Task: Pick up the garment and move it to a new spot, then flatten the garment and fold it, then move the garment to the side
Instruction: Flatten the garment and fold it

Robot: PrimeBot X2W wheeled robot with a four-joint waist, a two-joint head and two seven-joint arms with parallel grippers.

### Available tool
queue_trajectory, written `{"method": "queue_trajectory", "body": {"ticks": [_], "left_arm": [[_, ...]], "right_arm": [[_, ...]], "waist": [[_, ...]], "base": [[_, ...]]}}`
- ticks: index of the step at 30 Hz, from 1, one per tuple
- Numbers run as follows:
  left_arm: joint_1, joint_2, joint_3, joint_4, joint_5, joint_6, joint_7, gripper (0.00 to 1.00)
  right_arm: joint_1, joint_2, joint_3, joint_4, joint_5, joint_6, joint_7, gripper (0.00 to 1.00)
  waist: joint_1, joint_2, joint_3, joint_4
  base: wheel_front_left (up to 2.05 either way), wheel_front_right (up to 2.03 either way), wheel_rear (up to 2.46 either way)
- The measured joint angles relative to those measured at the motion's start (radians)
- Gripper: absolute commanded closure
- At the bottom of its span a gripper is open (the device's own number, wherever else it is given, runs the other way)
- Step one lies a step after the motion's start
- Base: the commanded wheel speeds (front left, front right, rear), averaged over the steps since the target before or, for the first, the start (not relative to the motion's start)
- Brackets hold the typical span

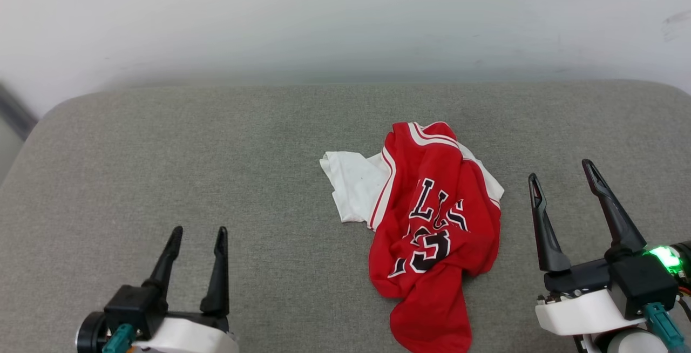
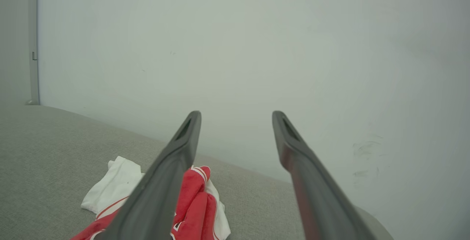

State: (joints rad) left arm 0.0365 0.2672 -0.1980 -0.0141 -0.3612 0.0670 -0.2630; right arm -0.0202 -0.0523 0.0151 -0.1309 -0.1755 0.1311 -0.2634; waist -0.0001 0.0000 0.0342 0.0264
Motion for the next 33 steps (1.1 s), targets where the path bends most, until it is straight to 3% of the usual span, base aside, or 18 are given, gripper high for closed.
{"method": "queue_trajectory", "body": {"ticks": [4,11,16,20,26,30,33], "left_arm": [[0.033,-0.057,0.042,0.019,0.042,-0.059,0.0,0.0],[0.018,-0.099,0.094,0.07,0.081,-0.136,0.0,0.0],[-0.042,-0.052,0.018,0.156,0.076,-0.177,0.077,0.0],[-0.167,-0.025,-0.035,0.162,0.016,-0.19,0.258,0.0],[-0.382,0.046,-0.169,0.171,-0.185,-0.196,0.615,0.0],[-0.538,0.118,-0.237,0.198,-0.207,-0.196,0.773,0.0],[-0.635,0.124,-0.254,0.237,-0.235,-0.196,0.86,0.0]], "right_arm": [[0.001,0.0,0.001,0.001,0.008,0.0,0.0,0.0],[-0.001,0.0,0.014,0.001,0.008,0.0,0.0,0.0],[-0.003,0.0,0.022,-0.002,0.008,0.0,0.0,0.0],[-0.019,0.001,0.027,-0.008,0.009,0.0,0.0,0.0],[-0.051,0.001,0.054,-0.008,0.019,0.0,0.0,0.0],[-0.072,0.001,0.065,-0.011,0.035,0.0,0.0,0.0],[-0.085,0.001,0.069,-0.012,0.046,0.0,0.0,0.0]], "waist": [[0.0,0.0,-0.001,-0.004],[0.0,0.0,0.012,-0.018],[0.0001,0.0,0.036,-0.034],[0.0,0.0,0.072,-0.044],[0.0001,0.0,0.135,-0.068],[0.0002,0.0,0.178,-0.087],[0.0002,0.0,0.208,-0.103]], "base": [[0.0,0.0,0.0],[0.0,0.0,0.0],[0.0,0.0,0.0],[0.0,0.0,0.0],[0.0,0.0,0.0],[0.0,0.0,0.0],[0.0,0.0,0.0]]}}
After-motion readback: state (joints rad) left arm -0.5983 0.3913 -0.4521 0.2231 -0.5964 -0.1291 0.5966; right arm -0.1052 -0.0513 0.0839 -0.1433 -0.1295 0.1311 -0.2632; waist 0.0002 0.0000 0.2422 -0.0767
